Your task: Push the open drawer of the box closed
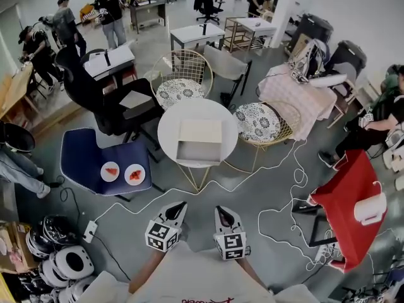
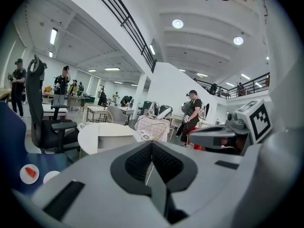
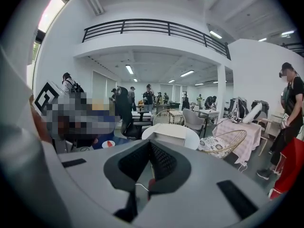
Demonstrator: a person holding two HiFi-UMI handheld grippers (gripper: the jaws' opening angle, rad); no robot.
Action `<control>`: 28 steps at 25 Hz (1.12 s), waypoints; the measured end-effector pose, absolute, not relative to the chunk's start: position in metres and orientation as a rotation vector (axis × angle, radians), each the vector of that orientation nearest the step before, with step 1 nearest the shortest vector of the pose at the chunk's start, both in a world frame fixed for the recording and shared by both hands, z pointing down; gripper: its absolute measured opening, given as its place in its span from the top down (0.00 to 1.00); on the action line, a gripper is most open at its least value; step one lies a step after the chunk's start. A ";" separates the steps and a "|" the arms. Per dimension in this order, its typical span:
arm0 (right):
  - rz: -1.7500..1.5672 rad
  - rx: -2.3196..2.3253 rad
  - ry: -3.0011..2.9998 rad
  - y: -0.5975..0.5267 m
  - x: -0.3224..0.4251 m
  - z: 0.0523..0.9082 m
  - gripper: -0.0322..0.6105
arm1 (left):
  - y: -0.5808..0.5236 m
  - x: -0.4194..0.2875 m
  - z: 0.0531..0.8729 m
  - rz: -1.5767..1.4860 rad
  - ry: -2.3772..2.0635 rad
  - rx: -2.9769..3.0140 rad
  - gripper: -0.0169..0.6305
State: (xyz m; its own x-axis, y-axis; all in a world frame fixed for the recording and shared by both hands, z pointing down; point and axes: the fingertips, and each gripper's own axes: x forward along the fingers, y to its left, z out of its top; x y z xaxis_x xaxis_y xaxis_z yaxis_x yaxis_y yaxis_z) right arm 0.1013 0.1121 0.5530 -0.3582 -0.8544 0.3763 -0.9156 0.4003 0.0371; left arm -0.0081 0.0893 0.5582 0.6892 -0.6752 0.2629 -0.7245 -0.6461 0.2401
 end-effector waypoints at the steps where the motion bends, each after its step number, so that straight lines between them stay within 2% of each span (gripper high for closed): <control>1: 0.257 1.529 -2.323 0.104 0.098 0.553 0.93 | 0.080 -0.011 0.558 0.213 -1.101 2.573 0.95; 28: 0.254 1.573 -2.241 -0.110 0.006 0.541 0.93 | -0.134 -0.094 0.554 0.219 -0.977 2.591 0.95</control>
